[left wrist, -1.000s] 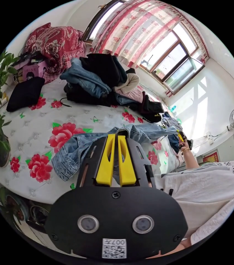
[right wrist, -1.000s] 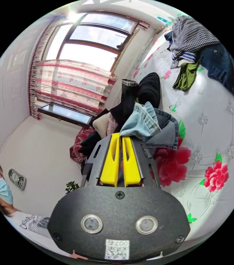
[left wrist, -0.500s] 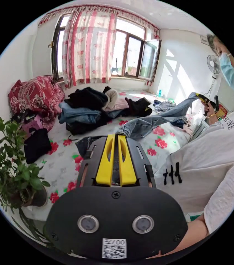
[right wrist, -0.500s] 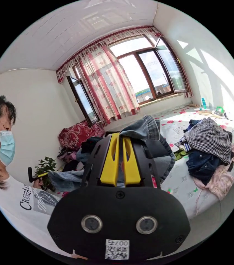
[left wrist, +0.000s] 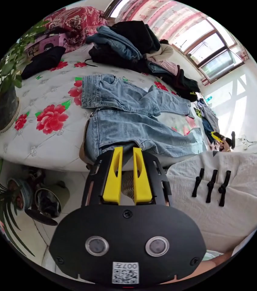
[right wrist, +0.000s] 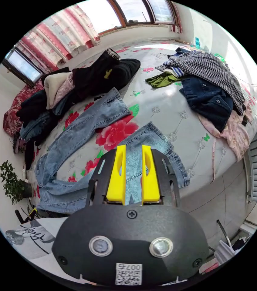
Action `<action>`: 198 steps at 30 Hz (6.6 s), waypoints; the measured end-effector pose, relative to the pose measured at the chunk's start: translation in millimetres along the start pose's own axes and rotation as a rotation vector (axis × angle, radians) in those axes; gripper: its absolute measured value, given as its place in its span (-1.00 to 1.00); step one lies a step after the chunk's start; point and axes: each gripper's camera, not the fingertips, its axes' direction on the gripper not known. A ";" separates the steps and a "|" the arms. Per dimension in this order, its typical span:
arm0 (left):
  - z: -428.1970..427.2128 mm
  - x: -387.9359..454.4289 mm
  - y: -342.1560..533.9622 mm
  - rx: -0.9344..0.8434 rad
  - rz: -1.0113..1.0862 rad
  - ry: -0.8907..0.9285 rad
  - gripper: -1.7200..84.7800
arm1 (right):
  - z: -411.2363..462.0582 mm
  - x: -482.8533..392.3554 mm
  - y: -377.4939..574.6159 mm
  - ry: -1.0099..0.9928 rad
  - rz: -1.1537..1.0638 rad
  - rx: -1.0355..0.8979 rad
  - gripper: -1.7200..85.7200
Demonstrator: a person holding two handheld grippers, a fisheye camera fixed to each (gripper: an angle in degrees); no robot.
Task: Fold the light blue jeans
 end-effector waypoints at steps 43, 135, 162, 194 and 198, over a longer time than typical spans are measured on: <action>72.8 -13.2 38.5 -0.076 -0.149 -0.021 -0.87 | -40.1 173.9 -80.5 -0.131 0.096 0.103 -0.90; 309.4 -11.7 -63.9 0.285 -0.077 0.011 -0.85 | 421.2 -701.2 11.6 -0.168 -1.599 -0.403 -0.82; 237.3 -245.5 -27.1 0.200 -0.434 0.002 -0.97 | 422.8 -753.0 -52.7 -0.680 -1.126 -0.397 -0.85; 388.0 -2.2 -348.5 -0.183 0.197 -0.203 -0.68 | 393.0 -265.5 -334.6 0.227 -0.458 -0.324 -0.76; 404.7 28.1 -363.7 -0.244 0.230 -0.323 -0.83 | 407.1 -245.2 -333.1 0.220 -0.525 -0.424 -0.83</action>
